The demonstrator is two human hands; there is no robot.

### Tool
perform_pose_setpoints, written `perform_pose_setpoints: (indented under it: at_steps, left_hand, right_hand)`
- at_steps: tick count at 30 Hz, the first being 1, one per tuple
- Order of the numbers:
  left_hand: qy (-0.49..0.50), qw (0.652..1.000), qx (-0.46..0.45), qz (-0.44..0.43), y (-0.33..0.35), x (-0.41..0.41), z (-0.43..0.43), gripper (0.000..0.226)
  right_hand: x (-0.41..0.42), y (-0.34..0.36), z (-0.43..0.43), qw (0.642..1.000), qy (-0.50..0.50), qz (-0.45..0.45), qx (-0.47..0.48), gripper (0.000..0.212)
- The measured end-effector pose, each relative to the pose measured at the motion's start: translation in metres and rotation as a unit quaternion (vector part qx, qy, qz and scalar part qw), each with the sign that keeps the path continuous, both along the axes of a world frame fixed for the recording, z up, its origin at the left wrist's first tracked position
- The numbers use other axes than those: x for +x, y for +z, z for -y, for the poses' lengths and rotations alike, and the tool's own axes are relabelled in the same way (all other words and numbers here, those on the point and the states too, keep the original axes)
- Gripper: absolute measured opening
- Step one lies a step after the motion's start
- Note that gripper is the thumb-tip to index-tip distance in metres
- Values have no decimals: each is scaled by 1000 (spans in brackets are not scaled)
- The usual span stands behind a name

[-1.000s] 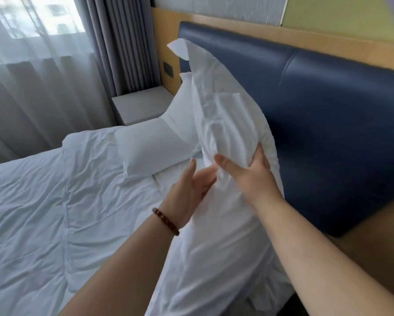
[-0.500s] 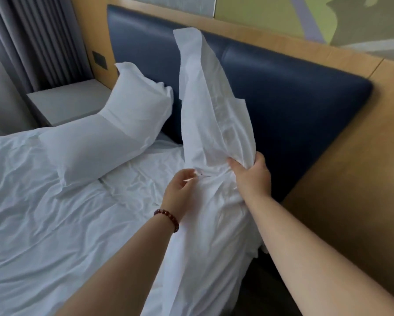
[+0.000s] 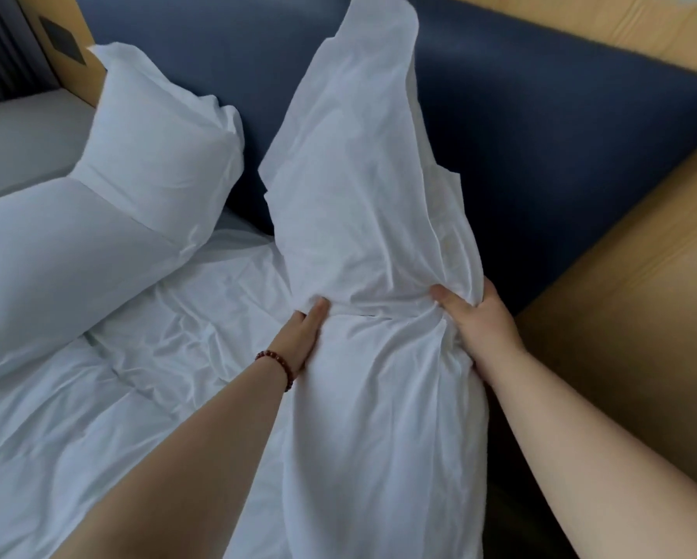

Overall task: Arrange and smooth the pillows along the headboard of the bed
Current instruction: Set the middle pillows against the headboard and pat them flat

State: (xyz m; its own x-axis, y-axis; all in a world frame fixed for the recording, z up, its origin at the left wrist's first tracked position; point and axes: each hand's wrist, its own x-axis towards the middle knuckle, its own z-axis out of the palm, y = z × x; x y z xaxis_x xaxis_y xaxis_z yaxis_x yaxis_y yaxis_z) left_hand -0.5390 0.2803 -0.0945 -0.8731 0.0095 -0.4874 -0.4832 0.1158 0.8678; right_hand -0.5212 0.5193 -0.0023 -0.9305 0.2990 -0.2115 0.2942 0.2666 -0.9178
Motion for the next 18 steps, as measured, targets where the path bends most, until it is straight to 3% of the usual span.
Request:
perform_pose_setpoints:
  at_steps: [4, 8, 14, 16, 18]
  left_hand:
    - [63, 997, 37, 5, -26, -24, -6, 72]
    - [60, 996, 61, 23, -58, -47, -8, 95]
    - [103, 985, 129, 54, -71, -53, -11, 91]
    - [82, 985, 141, 49, -65, -51, -16, 88]
    - [73, 984, 160, 38, -54, -46, -23, 89]
  right_hand:
    - [-12, -11, -24, 999, -29, 9, 36, 59]
    - [-22, -23, -29, 997, -34, 37, 52, 60]
    - [-22, -17, -20, 997, -14, 44, 56, 56]
    - [-15, -1, -21, 997, -9, 48, 57, 66]
    - [-4, 20, -17, 998, -10, 40, 50, 95]
